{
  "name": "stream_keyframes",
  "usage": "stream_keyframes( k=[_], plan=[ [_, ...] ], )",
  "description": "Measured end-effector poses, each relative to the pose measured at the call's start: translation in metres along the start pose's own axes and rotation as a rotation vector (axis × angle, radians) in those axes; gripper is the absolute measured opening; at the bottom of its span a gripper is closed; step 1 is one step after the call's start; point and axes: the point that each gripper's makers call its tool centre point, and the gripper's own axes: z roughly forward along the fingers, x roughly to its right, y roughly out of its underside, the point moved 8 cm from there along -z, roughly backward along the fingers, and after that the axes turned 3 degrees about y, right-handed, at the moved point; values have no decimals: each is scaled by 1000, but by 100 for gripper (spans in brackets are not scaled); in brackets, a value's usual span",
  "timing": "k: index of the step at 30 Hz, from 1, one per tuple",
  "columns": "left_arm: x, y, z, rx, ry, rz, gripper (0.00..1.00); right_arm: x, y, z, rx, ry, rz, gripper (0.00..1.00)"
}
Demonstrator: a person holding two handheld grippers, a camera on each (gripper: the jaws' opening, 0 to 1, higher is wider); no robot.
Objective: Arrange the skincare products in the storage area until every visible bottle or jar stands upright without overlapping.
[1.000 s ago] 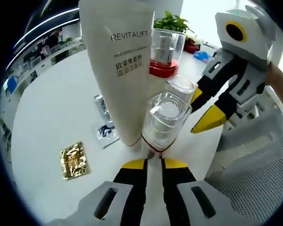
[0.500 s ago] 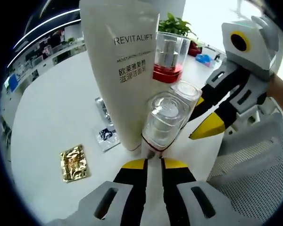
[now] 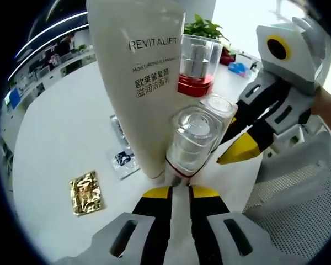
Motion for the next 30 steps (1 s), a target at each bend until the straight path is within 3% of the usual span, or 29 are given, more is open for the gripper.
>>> stream_keyframes(
  k=[30],
  plan=[
    [-2,0,3,-11,7,11,7,3,1,3,-9,18,16,11]
  ],
)
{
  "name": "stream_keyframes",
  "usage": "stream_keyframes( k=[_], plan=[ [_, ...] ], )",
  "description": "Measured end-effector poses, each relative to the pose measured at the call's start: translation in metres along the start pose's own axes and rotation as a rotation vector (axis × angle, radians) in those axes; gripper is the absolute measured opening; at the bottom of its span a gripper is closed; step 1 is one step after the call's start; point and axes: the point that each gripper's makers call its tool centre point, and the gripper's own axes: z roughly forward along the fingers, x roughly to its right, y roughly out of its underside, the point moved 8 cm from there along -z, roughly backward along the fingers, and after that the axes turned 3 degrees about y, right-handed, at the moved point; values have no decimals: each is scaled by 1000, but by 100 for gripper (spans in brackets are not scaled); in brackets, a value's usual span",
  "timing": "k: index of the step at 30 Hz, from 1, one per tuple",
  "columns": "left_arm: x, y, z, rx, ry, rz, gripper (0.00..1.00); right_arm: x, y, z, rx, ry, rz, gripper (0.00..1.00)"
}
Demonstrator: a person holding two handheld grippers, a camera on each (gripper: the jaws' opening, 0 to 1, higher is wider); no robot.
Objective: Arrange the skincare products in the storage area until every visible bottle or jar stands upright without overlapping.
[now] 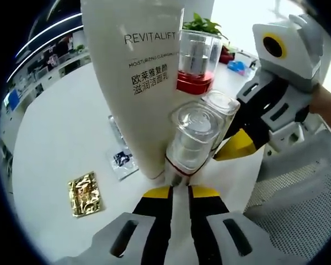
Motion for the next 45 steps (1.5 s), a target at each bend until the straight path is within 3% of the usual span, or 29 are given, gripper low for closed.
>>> stream_keyframes(
  k=[11,37,45],
  plan=[
    [-2,2,-4,-6,-14,19,8,-2,1,-1,-5,6,-8,12],
    [7,-2,-11,21,19,91,11,-12,-5,-12,17,43,-26,14],
    [3,-2,-23,33,0,102,12,-14,-7,-19,29,63,-38,16]
  ],
)
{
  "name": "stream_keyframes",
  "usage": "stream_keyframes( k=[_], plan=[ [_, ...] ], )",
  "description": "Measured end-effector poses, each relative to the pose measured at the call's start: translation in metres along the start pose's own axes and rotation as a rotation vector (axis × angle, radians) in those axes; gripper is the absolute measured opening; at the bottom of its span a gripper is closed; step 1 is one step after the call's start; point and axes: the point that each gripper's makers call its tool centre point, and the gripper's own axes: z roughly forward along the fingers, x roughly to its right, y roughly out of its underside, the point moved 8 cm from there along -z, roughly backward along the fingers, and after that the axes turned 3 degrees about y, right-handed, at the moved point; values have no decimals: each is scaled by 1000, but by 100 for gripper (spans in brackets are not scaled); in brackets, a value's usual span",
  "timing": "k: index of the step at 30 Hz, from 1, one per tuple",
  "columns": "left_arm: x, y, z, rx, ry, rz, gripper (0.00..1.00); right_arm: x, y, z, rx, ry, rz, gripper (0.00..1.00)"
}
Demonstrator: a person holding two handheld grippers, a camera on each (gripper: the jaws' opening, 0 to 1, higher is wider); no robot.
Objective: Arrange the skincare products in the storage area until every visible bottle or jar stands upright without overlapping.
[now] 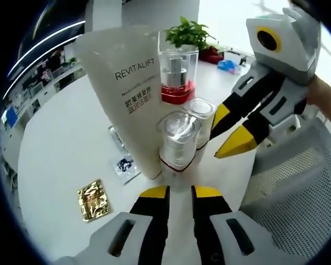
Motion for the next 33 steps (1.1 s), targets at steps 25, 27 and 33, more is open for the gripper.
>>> stream_keyframes(
  k=[25,27,33],
  plan=[
    [-18,-4,-59,87,-81,-16,33,-8,-21,-35,63,89,-8,39],
    [-18,-5,-64,100,-83,-16,35,-8,-23,-36,64,100,-12,45],
    [-20,-5,-75,96,-107,1,44,-12,-26,-39,76,107,-25,53]
  ],
)
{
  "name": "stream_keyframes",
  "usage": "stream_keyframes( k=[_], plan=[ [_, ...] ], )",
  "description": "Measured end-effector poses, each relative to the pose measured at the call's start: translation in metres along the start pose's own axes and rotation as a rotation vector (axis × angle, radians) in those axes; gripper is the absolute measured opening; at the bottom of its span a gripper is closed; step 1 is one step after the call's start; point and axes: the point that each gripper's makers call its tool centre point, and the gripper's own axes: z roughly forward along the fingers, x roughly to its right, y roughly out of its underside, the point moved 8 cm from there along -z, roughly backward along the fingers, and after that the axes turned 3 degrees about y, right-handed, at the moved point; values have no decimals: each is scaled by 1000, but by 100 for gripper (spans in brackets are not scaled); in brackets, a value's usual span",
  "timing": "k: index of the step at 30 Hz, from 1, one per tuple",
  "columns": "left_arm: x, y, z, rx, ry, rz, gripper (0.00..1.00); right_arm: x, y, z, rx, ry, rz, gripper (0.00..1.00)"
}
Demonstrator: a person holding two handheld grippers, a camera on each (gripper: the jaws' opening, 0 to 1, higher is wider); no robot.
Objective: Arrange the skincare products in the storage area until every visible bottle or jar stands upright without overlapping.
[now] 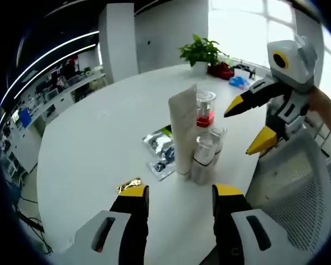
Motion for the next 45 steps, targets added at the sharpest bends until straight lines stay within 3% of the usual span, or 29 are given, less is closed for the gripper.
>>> stream_keyframes(
  k=[15,18,21,27,31,36,45],
  plan=[
    [-10,-2,-25,36,-18,-29,62,-4,-12,-9,30,11,-13,65],
    [-11,0,-28,23,-28,-34,70,-4,-13,-10,39,11,3,69],
    [-14,2,-31,23,-33,-26,71,-4,-14,-11,40,16,1,72],
    [-17,4,-35,31,-12,-40,78,-9,-15,-11,34,16,-13,79],
    [-17,9,-37,-11,11,-31,84,-12,-16,-12,36,16,-10,83],
    [-20,12,-41,-17,9,-20,87,-18,-19,-12,52,26,-7,89],
    [-29,16,-55,-22,4,-7,95,-24,-17,-13,21,59,-7,96]
  ],
)
